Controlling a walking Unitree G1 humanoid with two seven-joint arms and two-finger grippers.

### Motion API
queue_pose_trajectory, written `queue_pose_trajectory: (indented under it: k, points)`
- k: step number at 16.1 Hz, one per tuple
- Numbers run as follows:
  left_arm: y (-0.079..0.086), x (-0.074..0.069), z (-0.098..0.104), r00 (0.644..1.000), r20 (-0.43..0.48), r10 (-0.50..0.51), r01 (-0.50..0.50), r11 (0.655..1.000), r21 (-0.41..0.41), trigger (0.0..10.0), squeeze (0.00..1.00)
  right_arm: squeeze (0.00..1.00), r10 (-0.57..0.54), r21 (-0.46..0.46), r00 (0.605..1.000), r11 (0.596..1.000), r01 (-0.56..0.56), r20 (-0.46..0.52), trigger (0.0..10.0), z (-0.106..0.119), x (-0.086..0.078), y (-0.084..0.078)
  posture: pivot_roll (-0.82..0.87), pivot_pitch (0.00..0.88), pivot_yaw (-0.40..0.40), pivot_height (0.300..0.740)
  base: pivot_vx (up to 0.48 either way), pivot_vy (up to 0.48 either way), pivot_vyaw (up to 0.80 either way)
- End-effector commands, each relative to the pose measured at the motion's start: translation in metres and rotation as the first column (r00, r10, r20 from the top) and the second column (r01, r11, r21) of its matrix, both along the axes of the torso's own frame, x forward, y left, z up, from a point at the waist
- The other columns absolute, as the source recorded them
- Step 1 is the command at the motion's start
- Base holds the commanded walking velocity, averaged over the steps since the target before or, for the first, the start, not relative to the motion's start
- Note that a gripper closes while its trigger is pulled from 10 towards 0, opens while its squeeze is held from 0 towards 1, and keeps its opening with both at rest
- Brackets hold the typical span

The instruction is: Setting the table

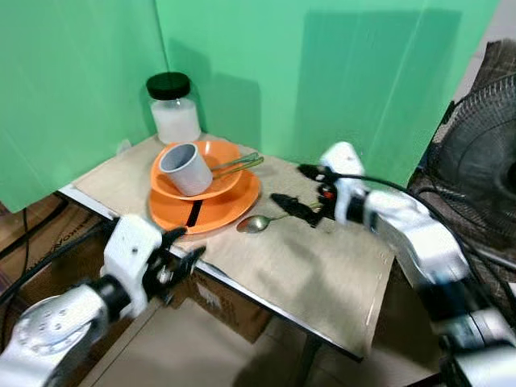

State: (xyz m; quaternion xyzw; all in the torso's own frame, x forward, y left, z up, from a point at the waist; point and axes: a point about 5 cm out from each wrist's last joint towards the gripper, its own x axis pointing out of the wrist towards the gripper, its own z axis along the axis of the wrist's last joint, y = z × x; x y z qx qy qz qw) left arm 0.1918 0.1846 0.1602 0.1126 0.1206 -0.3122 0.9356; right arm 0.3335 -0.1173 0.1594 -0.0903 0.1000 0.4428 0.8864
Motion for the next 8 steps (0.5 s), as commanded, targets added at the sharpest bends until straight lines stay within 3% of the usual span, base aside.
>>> queue_pose_trajectory:
  k: [1, 5, 8]
  points:
    - [0.004, -0.002, 0.001, 0.999, 0.001, -0.038, 0.038, 0.999, 0.021, 10.0, 0.0, 1.0, 0.069, -0.026, 0.997, 0.997, -0.07, -0.019, 10.0, -0.004, 0.009, 0.005, -0.04, 0.003, 0.046, 0.74, 0.0, 0.0, 0.0]
    - [0.016, -0.016, 0.0, 0.999, 0.003, -0.054, 0.053, 0.994, 0.098, 10.0, 0.0, 1.0, 0.191, -0.042, 0.973, 0.979, -0.197, -0.131, 10.0, -0.023, 0.015, 0.014, -0.01, 0.017, 0.032, 0.74, 0.0, 0.0, 0.0]
    - [0.02, -0.029, -0.002, 0.998, 0.0, -0.068, 0.068, 0.988, 0.14, 10.0, 0.0, 1.0, 0.211, -0.038, 0.961, 0.975, -0.221, -0.177, 10.0, -0.035, 0.017, 0.02, 0.01, 0.025, 0.024, 0.74, 0.0, 0.0, 0.0]
